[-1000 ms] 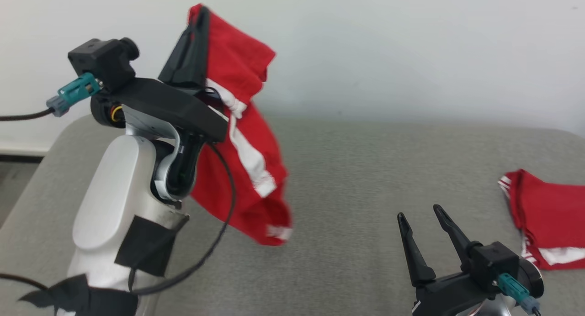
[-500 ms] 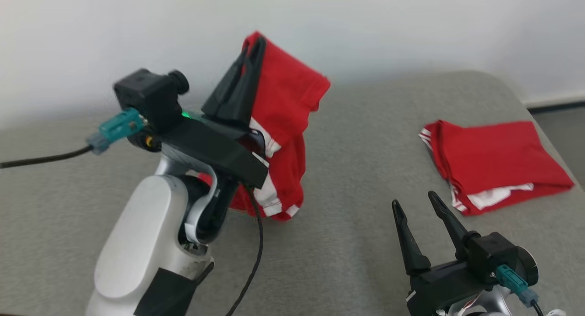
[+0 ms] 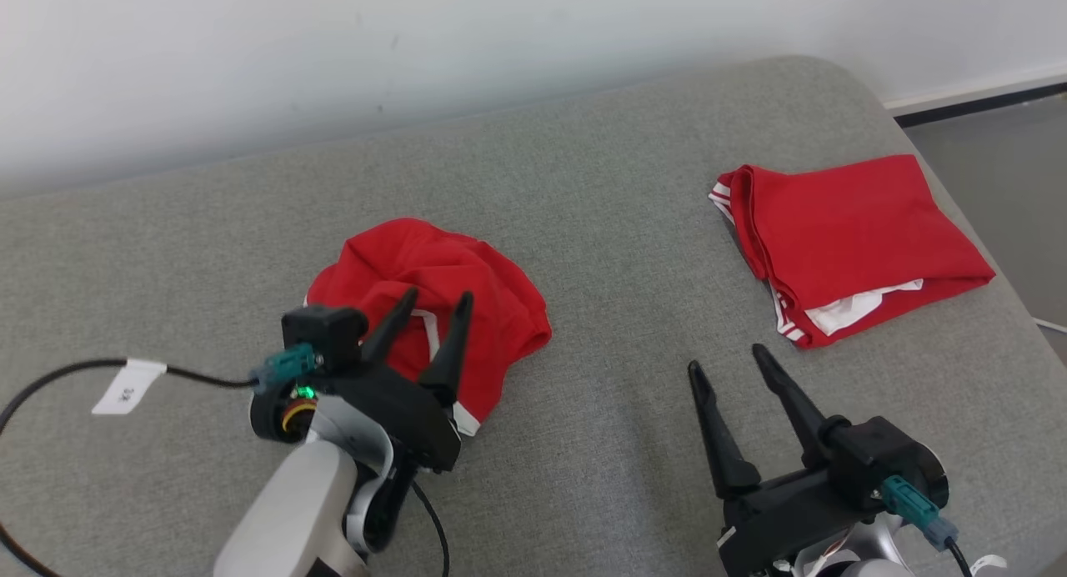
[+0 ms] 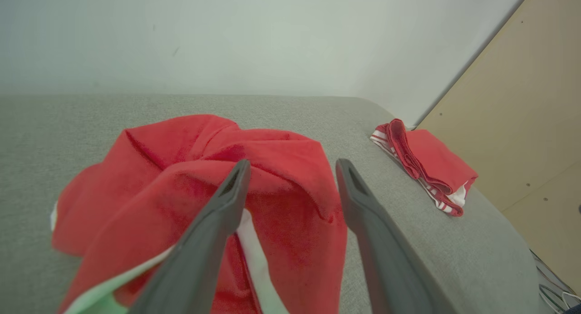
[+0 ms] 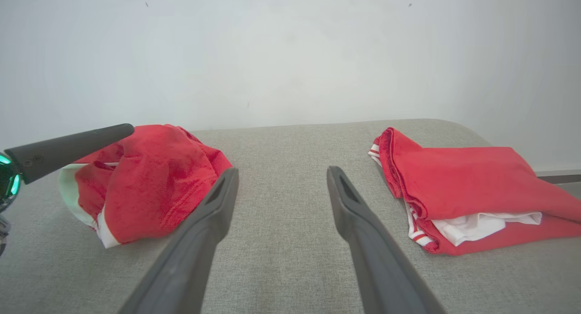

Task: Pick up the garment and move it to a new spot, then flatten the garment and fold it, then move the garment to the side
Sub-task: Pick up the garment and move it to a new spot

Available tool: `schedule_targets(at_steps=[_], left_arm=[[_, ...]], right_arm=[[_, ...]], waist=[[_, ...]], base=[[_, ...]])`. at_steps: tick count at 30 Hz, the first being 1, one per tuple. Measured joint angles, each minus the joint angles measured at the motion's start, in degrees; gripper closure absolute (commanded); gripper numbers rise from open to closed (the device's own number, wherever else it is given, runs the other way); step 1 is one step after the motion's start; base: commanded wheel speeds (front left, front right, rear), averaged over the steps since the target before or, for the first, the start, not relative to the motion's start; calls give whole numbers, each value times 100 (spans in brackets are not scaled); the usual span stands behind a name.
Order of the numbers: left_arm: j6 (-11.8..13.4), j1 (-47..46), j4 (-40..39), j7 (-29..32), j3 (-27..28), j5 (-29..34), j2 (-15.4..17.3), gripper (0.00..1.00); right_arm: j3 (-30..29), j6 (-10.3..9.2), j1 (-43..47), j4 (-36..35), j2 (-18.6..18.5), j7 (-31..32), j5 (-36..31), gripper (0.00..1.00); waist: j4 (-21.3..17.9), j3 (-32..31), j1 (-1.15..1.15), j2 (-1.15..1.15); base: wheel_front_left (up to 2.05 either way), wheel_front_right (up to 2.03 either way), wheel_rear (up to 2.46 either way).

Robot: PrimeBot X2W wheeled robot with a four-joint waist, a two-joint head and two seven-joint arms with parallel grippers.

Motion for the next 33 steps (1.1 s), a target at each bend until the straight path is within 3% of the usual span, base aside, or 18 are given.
schedule_targets(at_steps=[5, 10, 17, 22, 24, 29, 33], left_arm=[[-142, 111, 49, -254, -243, -278, -91, 0], [-133, 519, -397, -913, -219, -178, 304, 0], [307, 1445, -1446, -1224, 205, 510, 650, 0], [630, 2749, -2719, -1241, 1237, 1221, 499, 0], [617, 3123, -2900, -1241, 1500, 1319, 360, 0], [302, 3526, -3089, -1243, 2047, 1637, 108, 0], [60, 3750, -2880, -1241, 2111, 1930, 55, 0]], right_arm=[[-37, 0, 24, 73, 3, 1, -5, 0], [-207, 0, 129, 97, 7, 18, -41, 0], [-513, 0, 359, 164, 7, -92, -19, 0], [-897, 0, 531, 199, 2, -341, 59, 0], [-957, 0, 536, 211, 10, -471, 74, 0], [-1211, 0, 685, 380, 1, -803, 100, 0], [-1261, 0, 765, 589, 5, -948, 97, 0]], waist=[[113, -88, -1, 0], [306, -225, -1, -1], [606, -369, -2, -1], [917, -508, -3, -1], [1010, -555, -2, -1], [1252, -669, -3, -1], [1443, -761, -3, -1]], base=[[0, 0, 0], [0, 0, 0], [0, 0, 0], [0, 0, 0], [0, 0, 0], [0, 0, 0], [0, 0, 0]])
